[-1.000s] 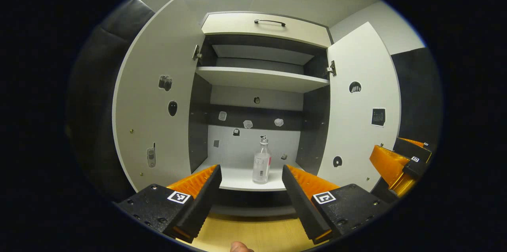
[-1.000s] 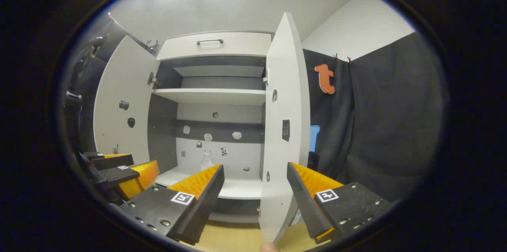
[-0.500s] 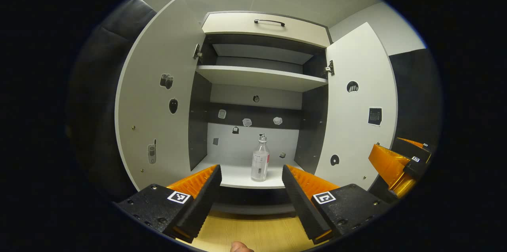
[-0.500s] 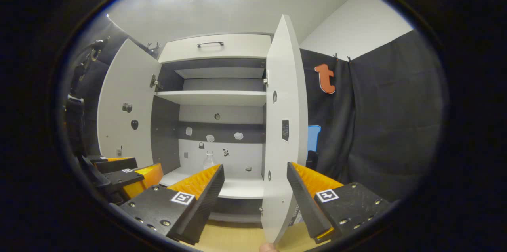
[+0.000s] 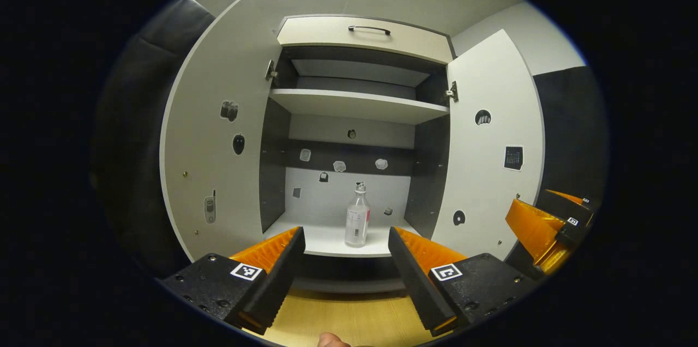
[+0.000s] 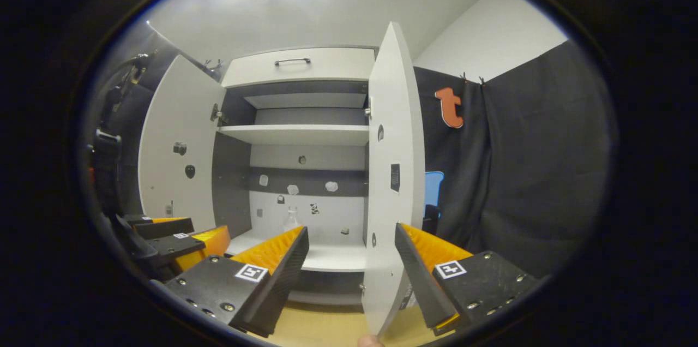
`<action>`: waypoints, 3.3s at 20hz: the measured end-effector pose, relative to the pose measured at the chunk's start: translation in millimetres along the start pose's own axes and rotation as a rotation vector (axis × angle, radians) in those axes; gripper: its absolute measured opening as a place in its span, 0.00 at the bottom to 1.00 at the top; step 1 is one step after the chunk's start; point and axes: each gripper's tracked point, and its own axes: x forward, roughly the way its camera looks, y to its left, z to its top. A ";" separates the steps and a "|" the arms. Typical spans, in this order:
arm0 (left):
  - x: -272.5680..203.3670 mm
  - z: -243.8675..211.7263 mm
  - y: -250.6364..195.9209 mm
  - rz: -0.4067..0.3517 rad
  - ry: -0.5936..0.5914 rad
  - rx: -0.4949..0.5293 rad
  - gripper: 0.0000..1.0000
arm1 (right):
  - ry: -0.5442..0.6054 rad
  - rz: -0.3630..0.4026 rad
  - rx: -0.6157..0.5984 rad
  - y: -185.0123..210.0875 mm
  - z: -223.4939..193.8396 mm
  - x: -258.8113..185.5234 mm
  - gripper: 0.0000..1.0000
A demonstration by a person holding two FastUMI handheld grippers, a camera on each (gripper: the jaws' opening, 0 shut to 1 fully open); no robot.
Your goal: Grasp the bottle in the cabinet with the left hand and place it on the coaster, then close the right door with the right hand and the left door with the left hand.
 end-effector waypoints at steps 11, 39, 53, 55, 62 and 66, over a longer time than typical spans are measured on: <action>-7.5 -9.2 19.0 0.013 0.032 0.004 0.97 | 0.022 0.048 0.019 27.4 -12.1 11.4 0.96; 87.7 -18.8 69.9 -0.104 0.024 -0.019 0.97 | 0.085 0.029 0.090 95.6 -70.2 178.4 0.93; 242.8 -79.4 -5.2 -0.259 0.107 0.009 0.96 | 0.088 -0.052 0.165 41.0 -16.1 71.1 0.96; 259.5 -85.0 -10.6 -0.243 0.115 0.012 0.96 | 0.077 -0.079 0.157 27.4 -10.9 54.8 0.96; 303.8 -98.8 -9.6 -0.172 0.142 0.029 0.97 | 0.051 -0.202 0.089 -18.8 -8.0 13.3 0.99; 320.9 -106.5 -8.1 -0.158 0.155 0.059 0.91 | 0.058 -0.231 0.062 -32.9 -12.2 0.1 0.96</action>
